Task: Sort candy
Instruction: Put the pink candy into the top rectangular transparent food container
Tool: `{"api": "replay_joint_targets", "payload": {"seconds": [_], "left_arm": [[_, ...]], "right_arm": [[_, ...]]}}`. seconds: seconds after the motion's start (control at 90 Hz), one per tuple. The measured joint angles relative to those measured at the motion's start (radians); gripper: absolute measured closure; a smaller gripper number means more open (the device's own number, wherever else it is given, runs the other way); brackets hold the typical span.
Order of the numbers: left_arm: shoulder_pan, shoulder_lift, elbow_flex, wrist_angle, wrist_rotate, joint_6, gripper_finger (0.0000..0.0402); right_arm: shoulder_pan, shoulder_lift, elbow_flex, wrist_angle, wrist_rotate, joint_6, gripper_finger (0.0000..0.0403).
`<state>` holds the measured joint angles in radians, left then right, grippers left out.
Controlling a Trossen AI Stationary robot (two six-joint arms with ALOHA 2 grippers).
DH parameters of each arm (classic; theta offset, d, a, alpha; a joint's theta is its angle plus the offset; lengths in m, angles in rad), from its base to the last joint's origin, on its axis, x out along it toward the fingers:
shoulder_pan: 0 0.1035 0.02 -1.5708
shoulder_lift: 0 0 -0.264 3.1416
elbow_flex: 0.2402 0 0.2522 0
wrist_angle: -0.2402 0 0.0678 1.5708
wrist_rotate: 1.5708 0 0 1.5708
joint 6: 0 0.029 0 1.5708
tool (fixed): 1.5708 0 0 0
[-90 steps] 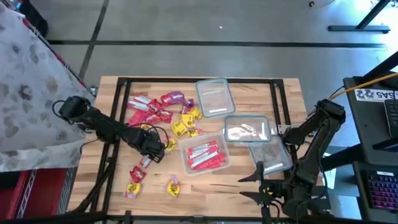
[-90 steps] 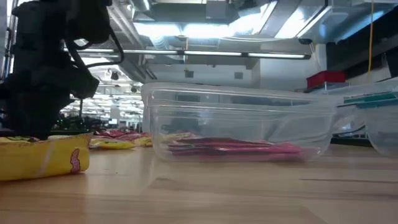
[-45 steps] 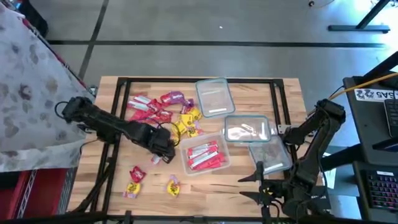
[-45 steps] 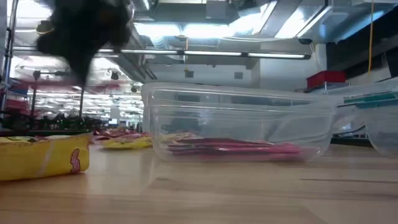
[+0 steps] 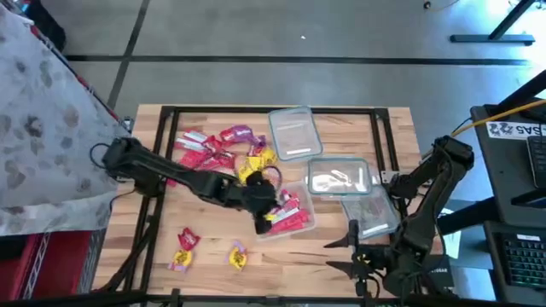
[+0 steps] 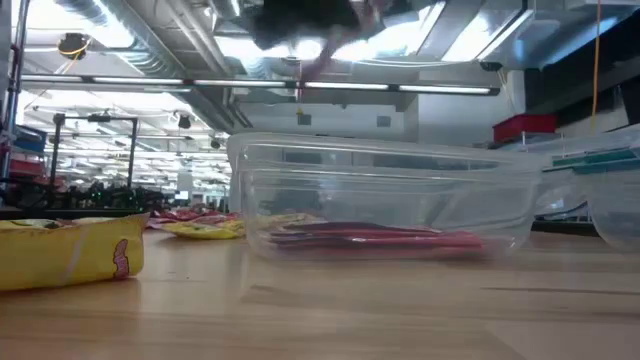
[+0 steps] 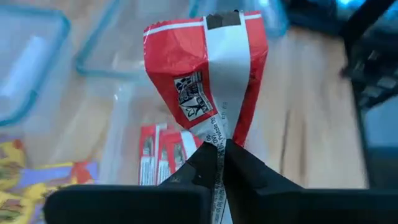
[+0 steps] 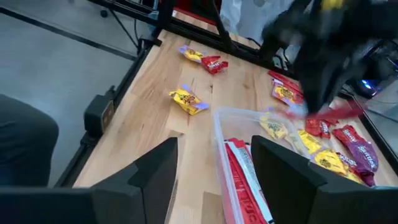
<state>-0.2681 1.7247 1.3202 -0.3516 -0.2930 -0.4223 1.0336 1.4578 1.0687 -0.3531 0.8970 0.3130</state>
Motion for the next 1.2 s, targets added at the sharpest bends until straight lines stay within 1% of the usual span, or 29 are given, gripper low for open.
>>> {"api": "replay_joint_targets", "payload": {"seconds": [0.111, 0.2, 0.289, 0.433, 0.544, 0.633, 0.7, 0.811, 0.878, 0.967, 1.089, 1.2], "left_arm": [[0.028, 0.081, -0.001, -0.016, 0.064, -0.018, 0.0362], [0.051, 0.111, -0.001, -0.024, 0.096, -0.058, 0.0336], [0.082, 0.109, -0.001, -0.061, 0.112, -0.102, 0.0309], [0.134, 0.041, -0.001, -0.192, 0.127, -0.172, 0.0279], [0.156, -0.033, 0.000, -0.367, 0.109, -0.233, 0.0273], [0.157, -0.078, 0.000, -0.554, 0.041, -0.284, 0.0273], [0.151, -0.095, 0.000, -0.706, 0.003, -0.353, 0.0273], [0.170, -0.102, -0.038, -0.939, -0.003, -0.506, 0.0272], [0.194, -0.102, -0.083, -1.019, -0.002, -0.559, 0.0272], [0.239, -0.101, -0.155, -1.061, 0.017, -0.590, 0.0272], [0.333, -0.101, -0.246, -1.021, 0.045, -0.580, 0.0271], [0.434, -0.101, -0.310, -0.973, 0.045, -0.553, 0.0271]], "right_arm": [[0.000, 0.000, 0.000, -0.001, 0.000, 0.000, 0.0210], [0.000, 0.000, 0.000, -0.003, 0.000, 0.000, 0.0210], [0.000, 0.000, 0.000, -0.009, 0.000, 0.000, 0.0210], [0.000, 0.000, 0.000, -0.011, 0.000, 0.000, 0.0210], [0.000, 0.000, 0.000, -0.014, 0.000, 0.000, 0.0210], [0.000, 0.000, 0.000, -0.013, 0.000, 0.000, 0.0210], [0.000, 0.000, 0.000, -0.012, 0.000, 0.000, 0.0210], [0.000, 0.000, 0.000, -0.008, 0.000, 0.000, 0.0210], [0.000, 0.000, 0.000, -0.007, -0.001, 0.000, 0.0210], [0.000, 0.000, 0.000, -0.007, 0.000, 0.006, 0.0210], [0.000, 0.000, 0.000, -0.008, 0.000, 0.005, 0.0210], [0.000, 0.000, 0.000, -0.010, 0.000, 0.005, 0.0210]]}}
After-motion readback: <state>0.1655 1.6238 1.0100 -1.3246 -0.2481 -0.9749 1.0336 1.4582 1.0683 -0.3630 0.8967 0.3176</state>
